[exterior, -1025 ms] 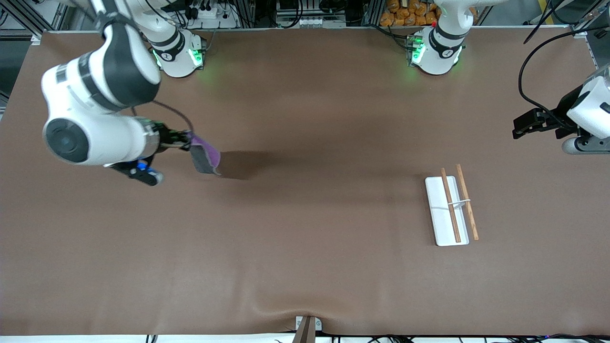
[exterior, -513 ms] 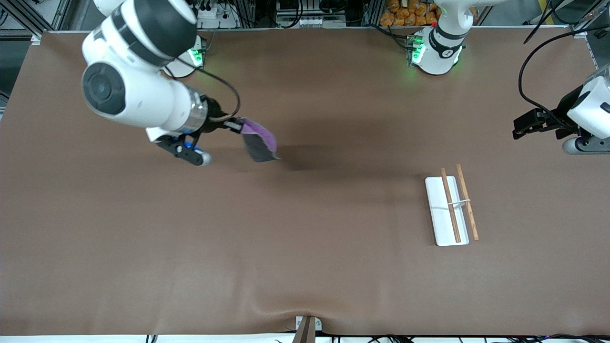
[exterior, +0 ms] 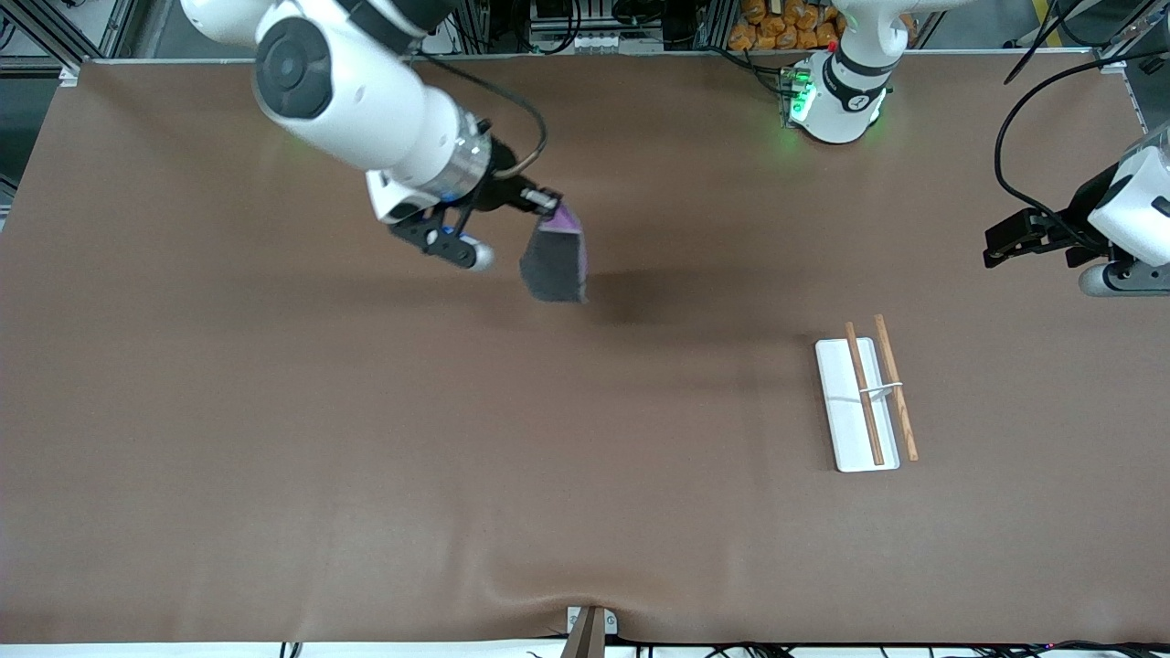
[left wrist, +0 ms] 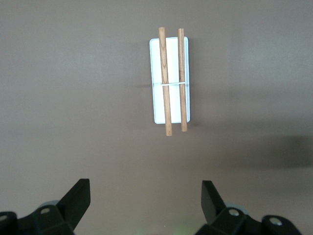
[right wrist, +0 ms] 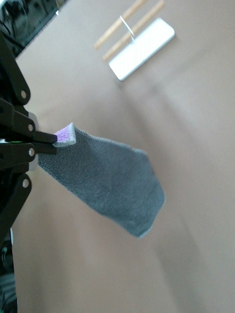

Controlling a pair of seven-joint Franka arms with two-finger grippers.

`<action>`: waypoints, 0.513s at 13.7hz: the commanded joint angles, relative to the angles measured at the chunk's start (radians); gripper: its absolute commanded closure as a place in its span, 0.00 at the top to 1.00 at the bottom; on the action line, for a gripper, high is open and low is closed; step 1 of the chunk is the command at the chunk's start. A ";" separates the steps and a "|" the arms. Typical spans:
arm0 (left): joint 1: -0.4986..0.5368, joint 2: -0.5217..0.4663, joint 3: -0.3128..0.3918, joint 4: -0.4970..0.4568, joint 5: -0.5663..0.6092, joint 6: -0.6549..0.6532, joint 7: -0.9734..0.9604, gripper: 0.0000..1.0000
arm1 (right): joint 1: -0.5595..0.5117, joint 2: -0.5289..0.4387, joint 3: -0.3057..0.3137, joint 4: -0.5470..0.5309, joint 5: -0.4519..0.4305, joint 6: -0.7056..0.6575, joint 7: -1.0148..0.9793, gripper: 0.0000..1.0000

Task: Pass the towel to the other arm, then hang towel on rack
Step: 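Carry the hanging towel with the right gripper toward the table middle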

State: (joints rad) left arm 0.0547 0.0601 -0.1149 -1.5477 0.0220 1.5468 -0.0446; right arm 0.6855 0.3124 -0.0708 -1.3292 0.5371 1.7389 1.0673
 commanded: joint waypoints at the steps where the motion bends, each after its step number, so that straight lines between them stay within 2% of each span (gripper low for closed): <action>1: 0.005 0.000 -0.003 0.003 -0.010 0.009 0.006 1.00 | 0.035 0.008 -0.012 0.025 0.072 0.095 0.104 0.00; 4: 0.002 0.000 -0.003 0.003 -0.008 0.007 0.006 1.00 | 0.065 0.027 -0.010 0.033 0.112 0.232 0.193 0.00; 7: 0.002 0.000 -0.003 0.001 -0.010 0.009 0.006 1.00 | 0.095 0.056 -0.012 0.054 0.142 0.301 0.227 0.00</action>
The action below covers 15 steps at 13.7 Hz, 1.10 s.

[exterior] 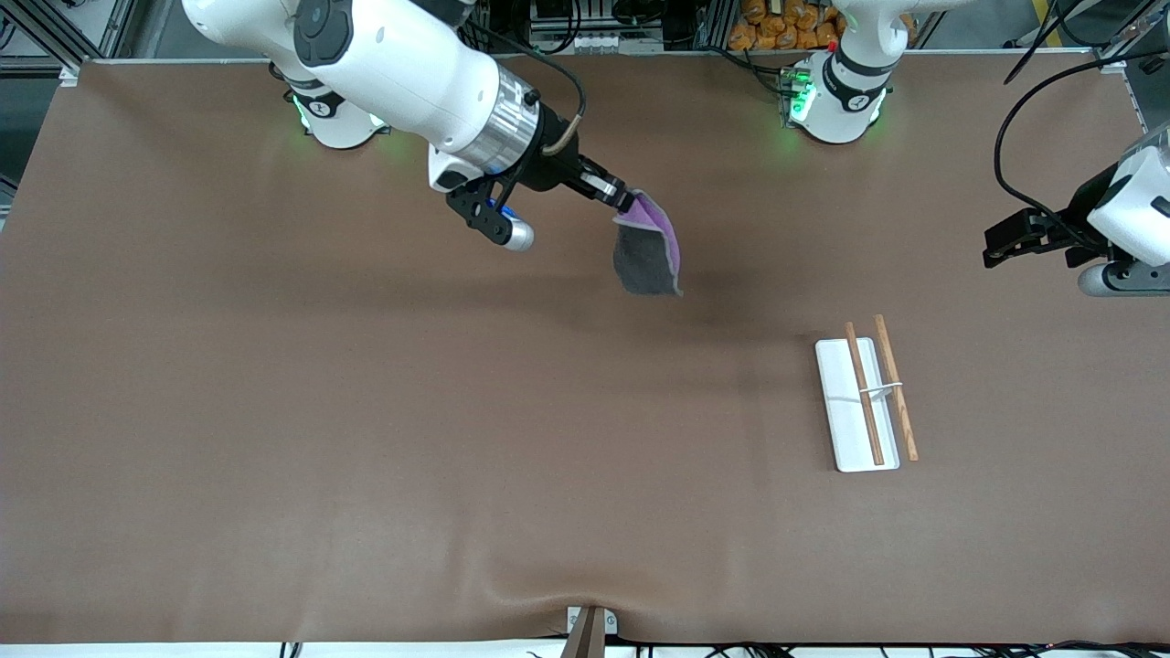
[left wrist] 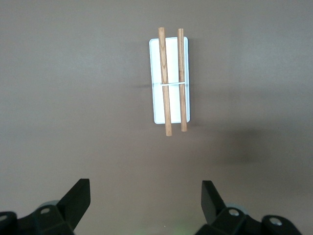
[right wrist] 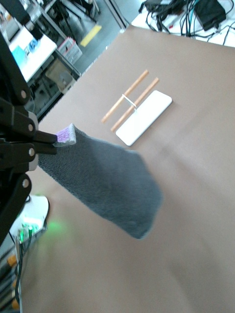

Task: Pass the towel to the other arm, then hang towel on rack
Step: 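Carry the hanging towel with the right gripper toward the table middle, then reach the left gripper toward the towel held by the right gripper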

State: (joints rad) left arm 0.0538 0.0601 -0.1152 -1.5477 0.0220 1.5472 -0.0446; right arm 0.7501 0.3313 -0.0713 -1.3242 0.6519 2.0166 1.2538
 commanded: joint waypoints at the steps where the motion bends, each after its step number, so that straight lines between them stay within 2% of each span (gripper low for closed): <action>1: 0.003 0.000 -0.003 0.001 -0.008 0.008 0.006 1.00 | 0.037 0.044 -0.012 0.054 0.026 0.043 0.056 0.00; 11: 0.005 -0.005 -0.003 0.003 -0.011 0.008 0.006 1.00 | 0.045 0.087 -0.010 0.108 0.029 0.086 0.093 0.00; 15: -0.011 0.035 -0.001 0.014 -0.195 0.080 -0.098 1.00 | 0.045 0.087 -0.010 0.108 0.029 0.085 0.095 0.00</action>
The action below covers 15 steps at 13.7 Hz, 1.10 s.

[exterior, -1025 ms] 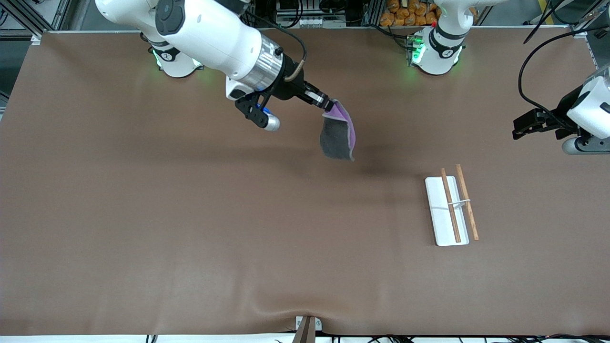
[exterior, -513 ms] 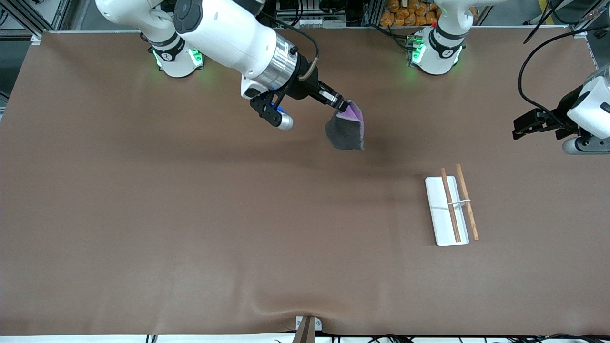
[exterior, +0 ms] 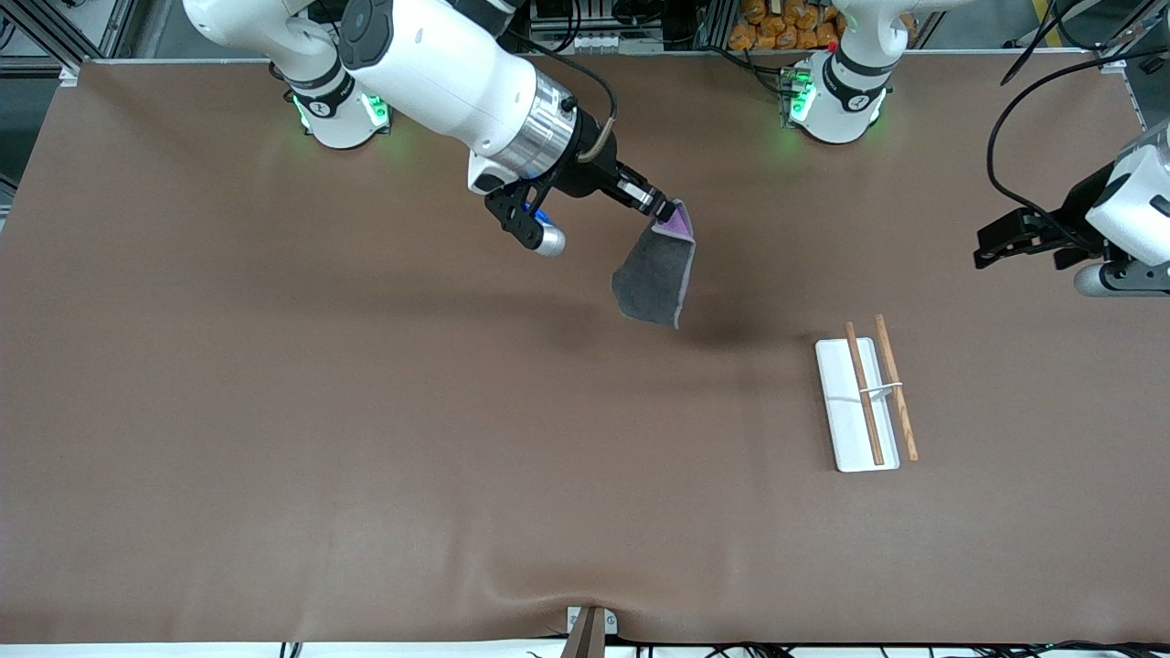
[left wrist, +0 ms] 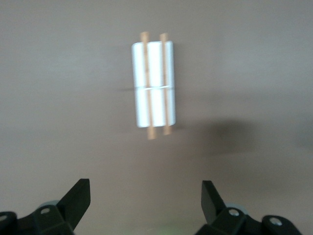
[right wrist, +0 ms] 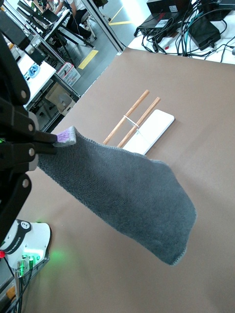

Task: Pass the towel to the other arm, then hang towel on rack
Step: 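Reach the left gripper toward the towel held by the right gripper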

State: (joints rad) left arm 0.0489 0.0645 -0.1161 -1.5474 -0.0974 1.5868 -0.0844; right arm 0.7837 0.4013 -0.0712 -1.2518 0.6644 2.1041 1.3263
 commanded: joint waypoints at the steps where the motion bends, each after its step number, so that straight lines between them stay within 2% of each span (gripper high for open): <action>1: -0.007 0.050 -0.002 0.013 -0.140 0.073 -0.104 1.00 | 0.011 0.018 -0.010 0.035 0.017 -0.003 0.022 0.00; 5: -0.072 0.168 -0.002 0.015 -0.277 0.194 -0.248 1.00 | 0.009 0.018 -0.010 0.034 0.017 -0.012 0.022 0.00; 7: -0.113 0.257 -0.001 0.048 -0.349 0.252 -0.317 1.00 | 0.008 0.018 -0.010 0.034 0.017 -0.012 0.022 0.00; 9: -0.147 0.352 -0.001 0.114 -0.439 0.259 -0.418 1.00 | 0.008 0.018 -0.010 0.034 0.017 -0.012 0.022 0.00; 12: -0.173 0.423 -0.002 0.122 -0.493 0.272 -0.448 1.00 | 0.008 0.018 -0.010 0.034 0.017 -0.012 0.022 0.00; 14: -0.204 0.454 -0.002 0.119 -0.573 0.268 -0.512 1.00 | 0.008 0.018 -0.010 0.034 0.017 -0.012 0.022 0.00; 15: -0.211 0.457 -0.002 0.112 -0.584 0.256 -0.565 0.96 | 0.008 0.018 -0.010 0.034 0.017 -0.012 0.022 0.00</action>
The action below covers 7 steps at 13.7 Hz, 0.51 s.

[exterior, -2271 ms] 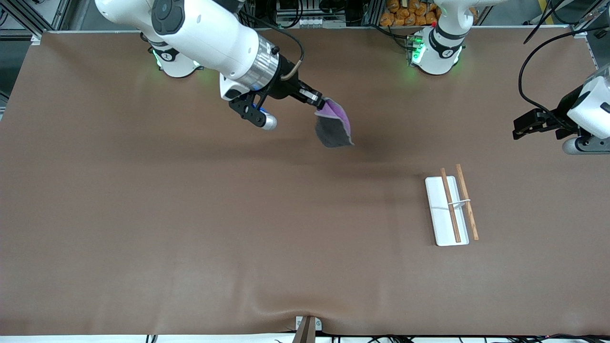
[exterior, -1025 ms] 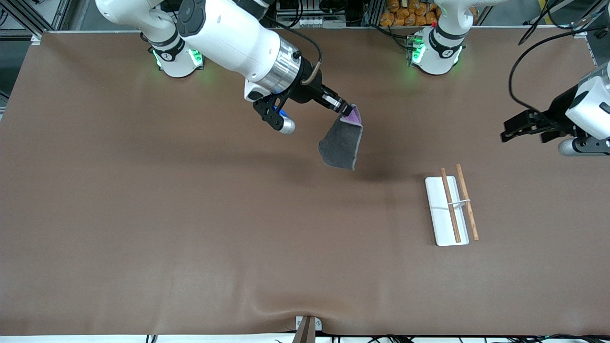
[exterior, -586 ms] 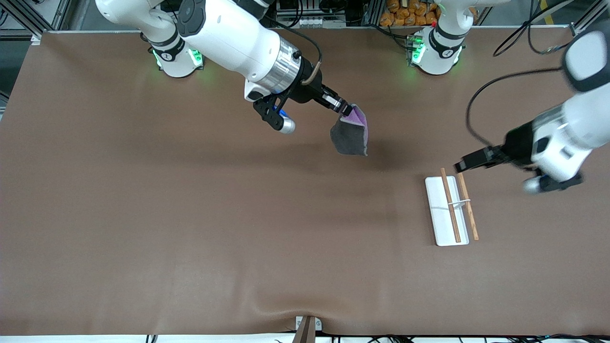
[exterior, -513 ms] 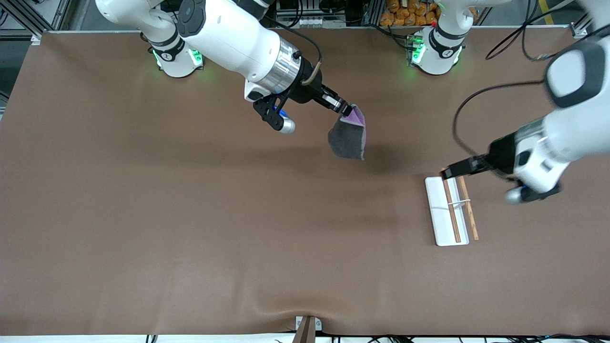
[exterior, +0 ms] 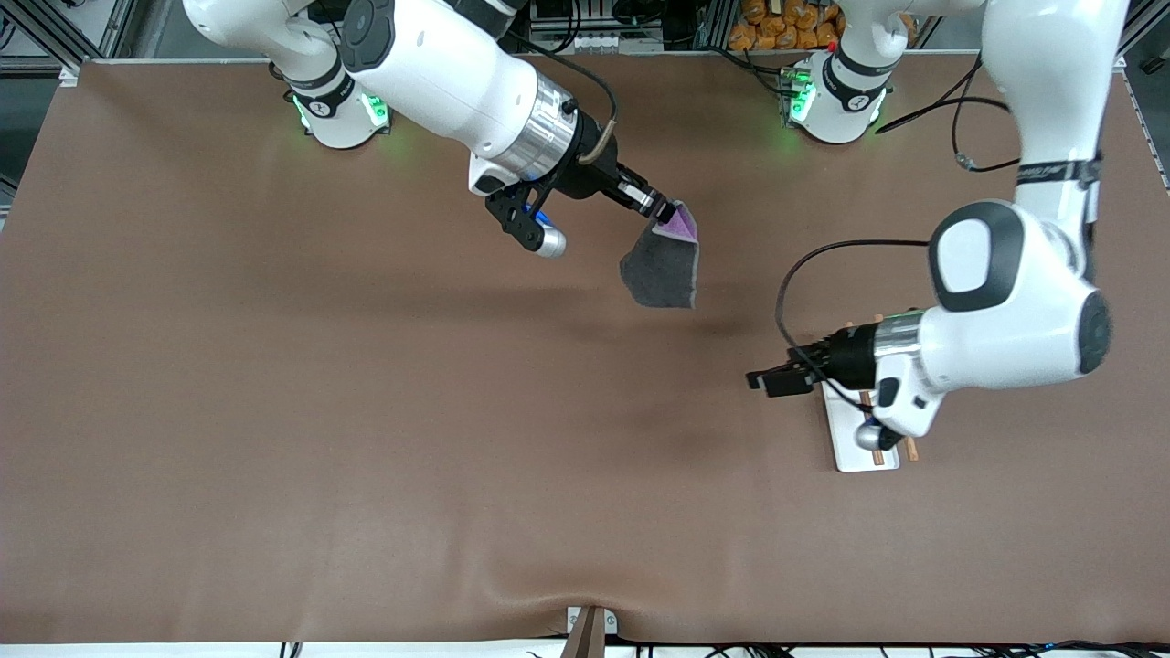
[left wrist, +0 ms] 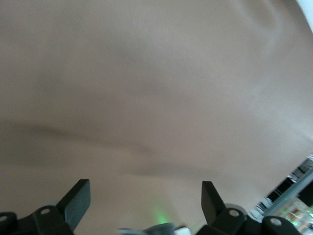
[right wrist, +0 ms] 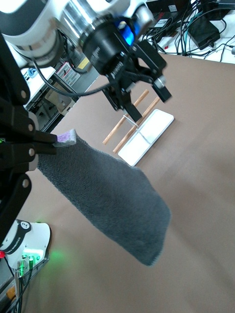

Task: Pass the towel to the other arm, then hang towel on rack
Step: 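Reach the left gripper toward the towel held by the right gripper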

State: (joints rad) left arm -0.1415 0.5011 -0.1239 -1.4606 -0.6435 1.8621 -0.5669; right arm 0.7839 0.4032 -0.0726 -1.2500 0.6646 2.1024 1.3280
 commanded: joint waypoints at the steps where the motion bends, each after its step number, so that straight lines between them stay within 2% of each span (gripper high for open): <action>1: -0.041 0.028 0.006 0.025 -0.038 -0.038 -0.129 0.94 | 0.008 0.016 -0.009 0.032 0.016 -0.010 0.020 0.00; 4: -0.098 0.031 0.009 0.025 -0.027 -0.049 -0.302 0.95 | 0.008 0.016 -0.010 0.032 0.016 -0.012 0.020 0.00; 7: -0.121 0.034 0.009 0.023 -0.022 -0.083 -0.389 0.94 | 0.008 0.016 -0.009 0.032 0.016 -0.018 0.020 0.00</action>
State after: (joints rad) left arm -0.2496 0.5263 -0.1252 -1.4598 -0.6640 1.8208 -0.9008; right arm 0.7839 0.4033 -0.0726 -1.2500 0.6646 2.1000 1.3283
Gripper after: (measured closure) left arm 0.048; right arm 0.982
